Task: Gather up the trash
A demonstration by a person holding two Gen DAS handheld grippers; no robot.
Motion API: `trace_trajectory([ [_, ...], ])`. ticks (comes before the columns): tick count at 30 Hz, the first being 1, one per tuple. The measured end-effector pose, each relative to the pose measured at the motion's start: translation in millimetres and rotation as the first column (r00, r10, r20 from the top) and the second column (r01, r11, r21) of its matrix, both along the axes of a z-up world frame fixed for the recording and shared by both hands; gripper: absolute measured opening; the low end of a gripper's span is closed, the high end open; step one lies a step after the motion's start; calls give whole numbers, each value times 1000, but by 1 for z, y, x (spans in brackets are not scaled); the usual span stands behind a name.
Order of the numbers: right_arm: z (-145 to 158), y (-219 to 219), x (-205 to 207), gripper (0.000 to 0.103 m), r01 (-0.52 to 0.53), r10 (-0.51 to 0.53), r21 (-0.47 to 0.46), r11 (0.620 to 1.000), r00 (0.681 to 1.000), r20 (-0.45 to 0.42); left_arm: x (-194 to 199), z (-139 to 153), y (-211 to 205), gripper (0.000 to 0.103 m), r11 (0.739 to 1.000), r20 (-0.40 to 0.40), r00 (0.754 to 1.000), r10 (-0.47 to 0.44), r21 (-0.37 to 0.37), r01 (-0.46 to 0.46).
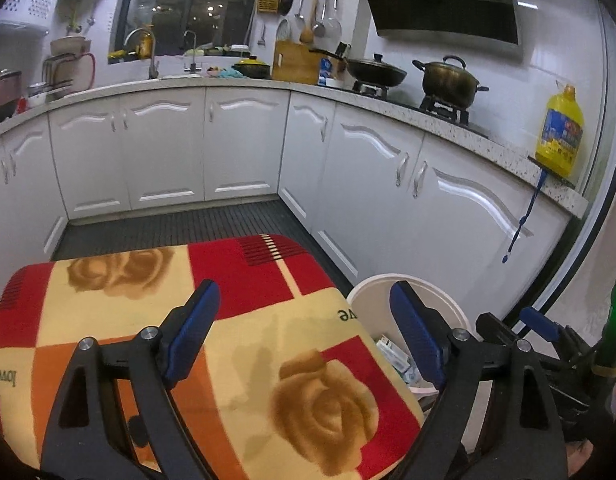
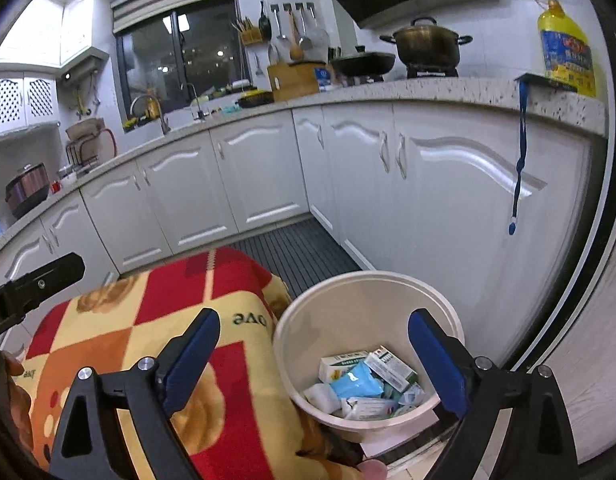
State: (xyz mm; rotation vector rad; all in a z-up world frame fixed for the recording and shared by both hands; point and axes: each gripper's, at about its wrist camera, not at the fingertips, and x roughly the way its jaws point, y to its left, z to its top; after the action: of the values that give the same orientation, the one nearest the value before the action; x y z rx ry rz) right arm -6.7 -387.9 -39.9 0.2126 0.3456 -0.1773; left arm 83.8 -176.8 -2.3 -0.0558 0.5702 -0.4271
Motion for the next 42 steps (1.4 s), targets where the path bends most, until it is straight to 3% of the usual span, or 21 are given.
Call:
trace_trajectory([
  [6,11,12,-14,94,19,-18,-7,1000,999,35,-13,5,14,87,999,19,999,28,22,-29],
  [24,40,36,-48,96,54,-44,-63,997,988,150,-38,24,30,87,999,77,997,29,-26,-27],
  [42,54,49,-60,96,73,-51,-104,992,979,197,-47,28,40,87,998,130,990,61,-4,-61],
])
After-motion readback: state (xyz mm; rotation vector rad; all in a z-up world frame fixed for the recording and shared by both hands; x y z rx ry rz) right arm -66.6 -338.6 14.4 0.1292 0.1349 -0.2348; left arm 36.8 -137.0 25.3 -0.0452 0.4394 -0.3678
